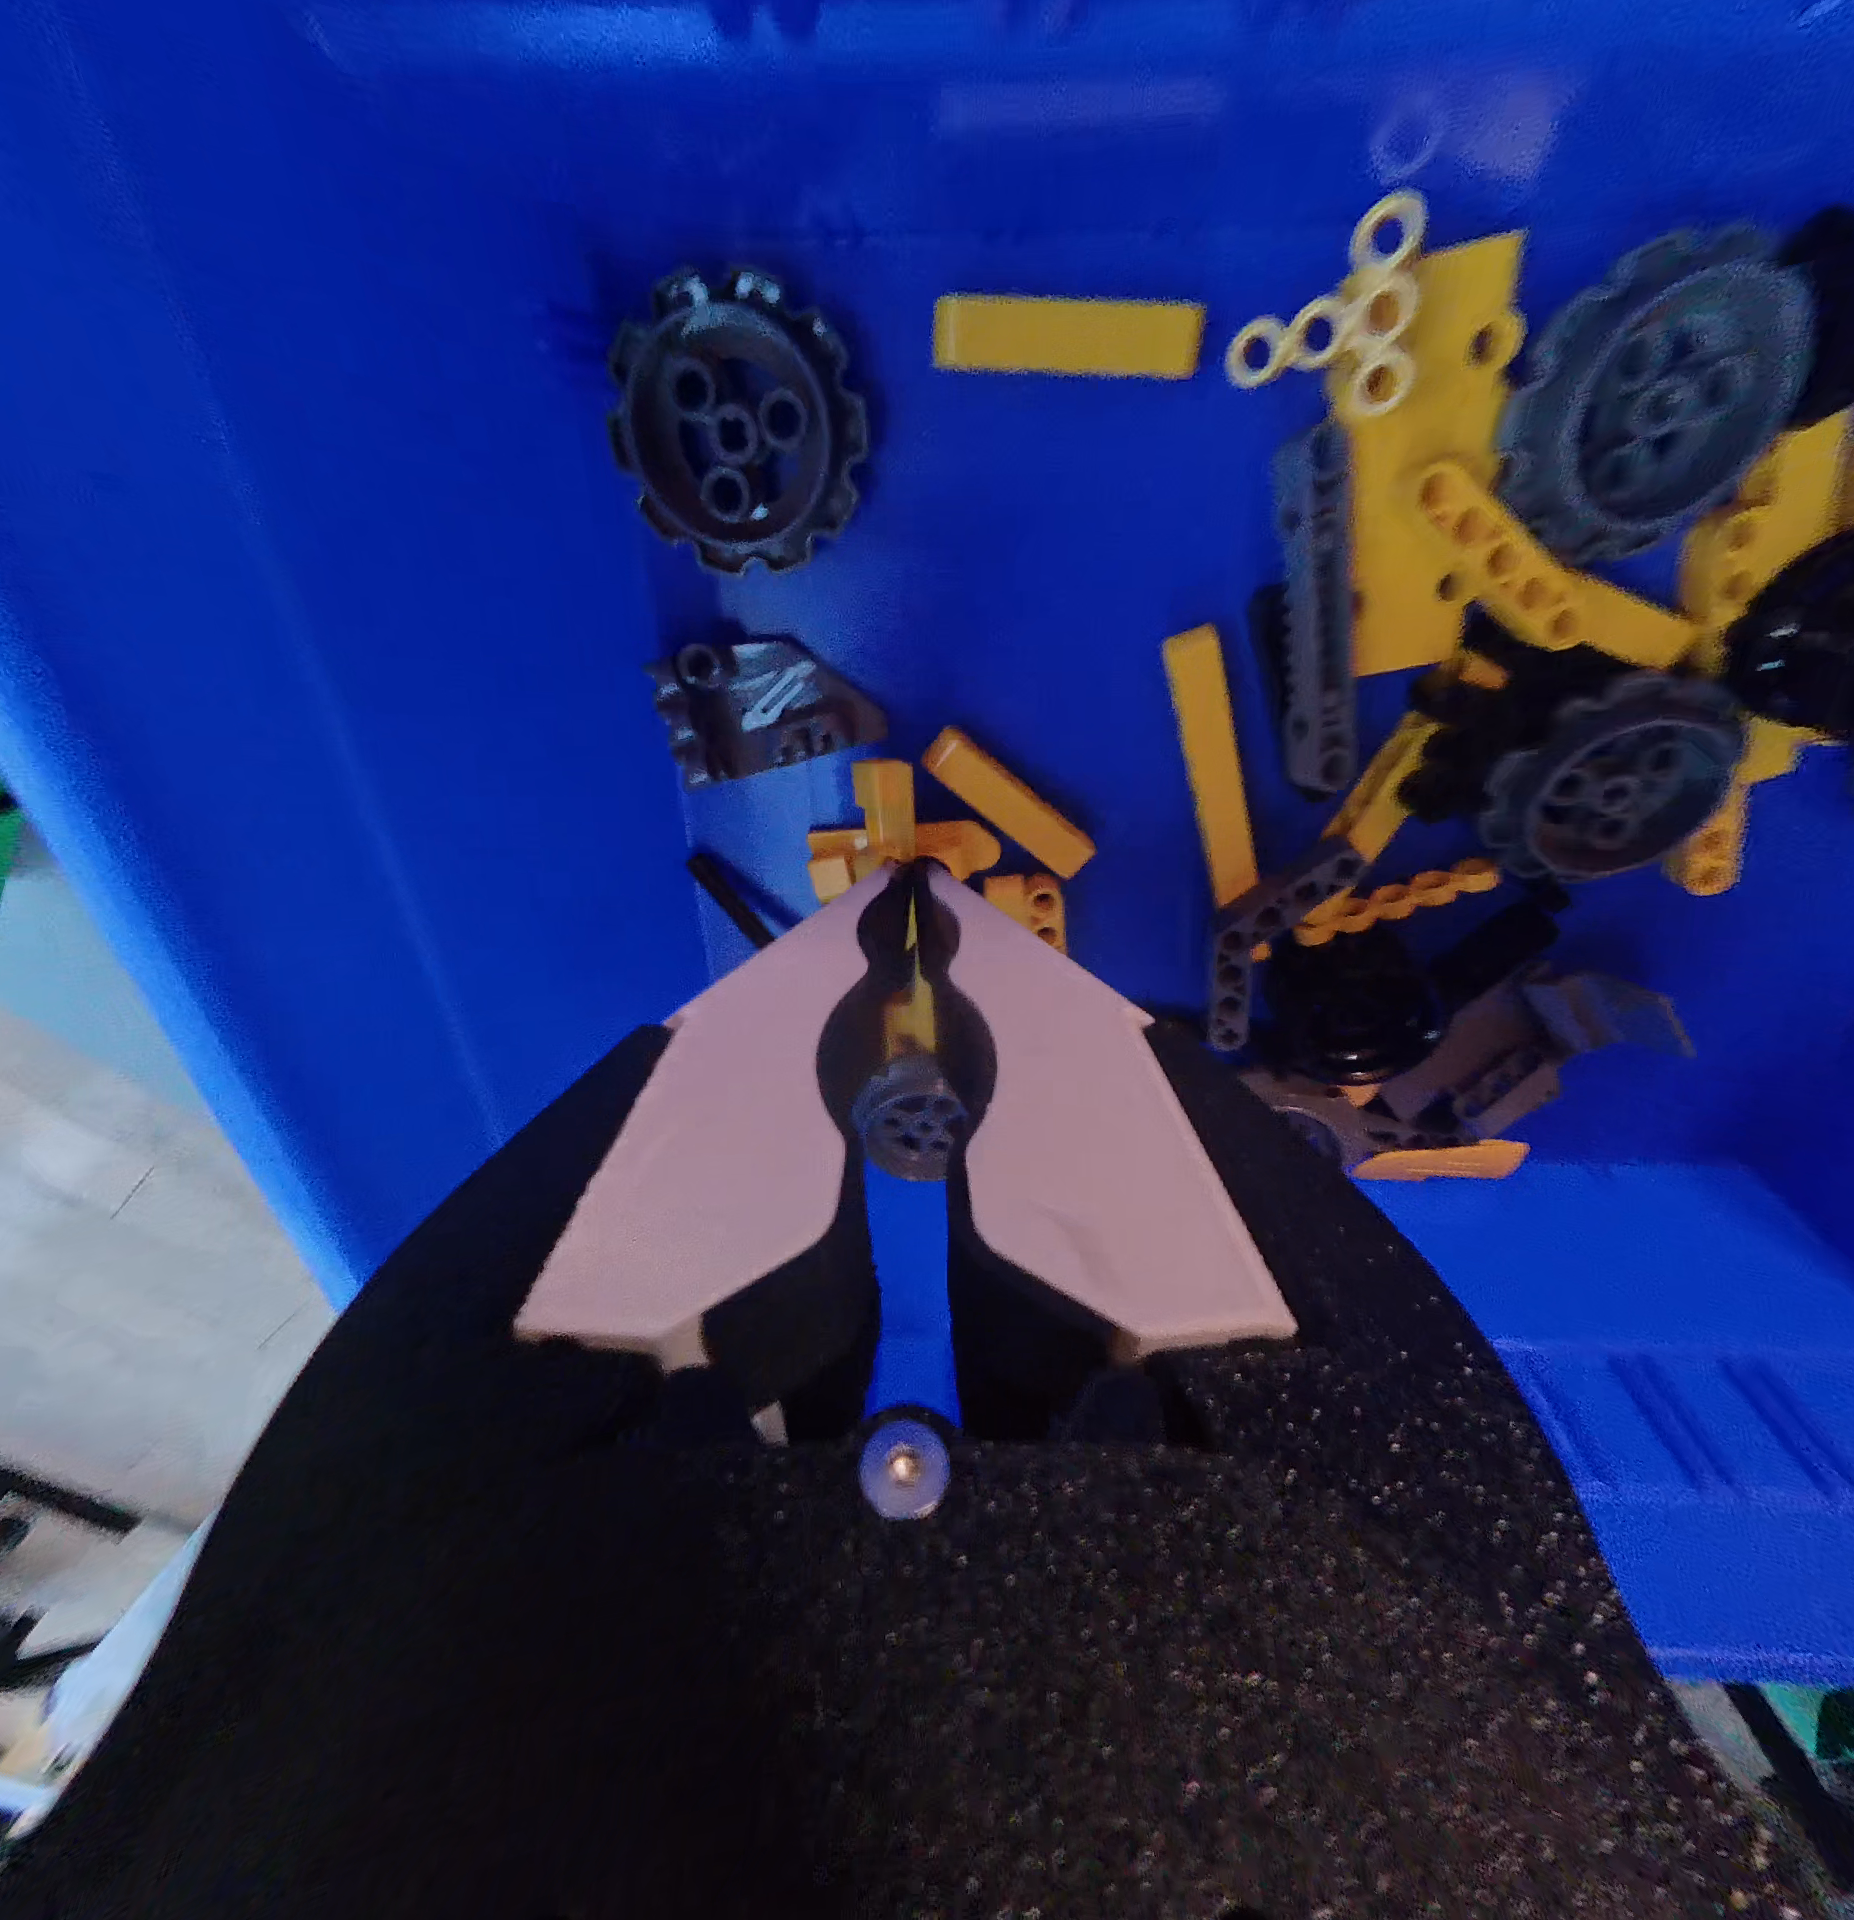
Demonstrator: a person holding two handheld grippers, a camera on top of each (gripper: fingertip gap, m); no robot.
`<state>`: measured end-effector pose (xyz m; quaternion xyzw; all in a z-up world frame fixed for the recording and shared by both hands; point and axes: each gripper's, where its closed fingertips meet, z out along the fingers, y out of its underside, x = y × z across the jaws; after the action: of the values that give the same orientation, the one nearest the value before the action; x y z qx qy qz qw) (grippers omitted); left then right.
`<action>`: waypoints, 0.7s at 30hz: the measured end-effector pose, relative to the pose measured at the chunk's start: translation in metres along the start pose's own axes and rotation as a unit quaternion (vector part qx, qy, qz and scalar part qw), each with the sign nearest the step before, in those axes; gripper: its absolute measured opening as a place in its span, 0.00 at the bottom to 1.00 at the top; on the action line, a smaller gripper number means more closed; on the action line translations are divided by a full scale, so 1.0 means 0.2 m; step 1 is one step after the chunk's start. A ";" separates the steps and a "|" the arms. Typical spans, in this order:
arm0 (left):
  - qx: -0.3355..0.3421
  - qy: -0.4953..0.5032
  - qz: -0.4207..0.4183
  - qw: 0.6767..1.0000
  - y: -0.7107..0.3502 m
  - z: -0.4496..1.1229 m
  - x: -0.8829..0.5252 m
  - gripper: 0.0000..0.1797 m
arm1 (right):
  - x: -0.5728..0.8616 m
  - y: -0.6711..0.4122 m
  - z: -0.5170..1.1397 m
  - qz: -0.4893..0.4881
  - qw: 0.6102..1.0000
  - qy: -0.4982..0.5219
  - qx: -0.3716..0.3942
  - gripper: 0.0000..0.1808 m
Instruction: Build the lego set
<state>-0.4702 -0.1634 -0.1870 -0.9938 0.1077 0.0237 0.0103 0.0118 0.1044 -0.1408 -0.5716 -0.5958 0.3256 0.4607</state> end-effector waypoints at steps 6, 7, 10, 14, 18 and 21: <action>0.154 0.027 -0.022 0.988 -0.15 -0.23 0.04 0.00 | 0.00 0.00 0.00 0.002 1.000 -0.005 -0.001 0.11; 0.165 0.014 -0.028 0.986 -0.15 -0.26 0.02 0.00 | 0.00 0.00 0.00 0.002 1.000 -0.006 -0.002 0.11; 0.165 -0.012 -0.031 0.986 -0.13 -0.28 0.00 0.04 | -0.01 0.00 0.00 -0.001 1.000 -0.006 -0.003 0.11; 0.154 -0.011 -0.019 0.988 -0.14 -0.25 0.08 0.15 | -0.01 0.00 0.01 -0.005 1.000 -0.004 -0.004 0.11; 0.136 0.048 0.036 0.989 -0.19 -0.15 0.33 0.20 | -0.01 0.01 0.01 -0.008 1.000 -0.004 -0.008 0.11; 0.113 0.069 0.064 0.989 -0.21 -0.06 0.44 0.27 | -0.01 0.01 0.01 -0.009 1.000 -0.003 -0.010 0.11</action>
<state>-0.3740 -0.1416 -0.1796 -0.9767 0.1732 -0.0563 0.1133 0.0103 0.1026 -0.1442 -0.5697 -0.6054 0.3171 0.4564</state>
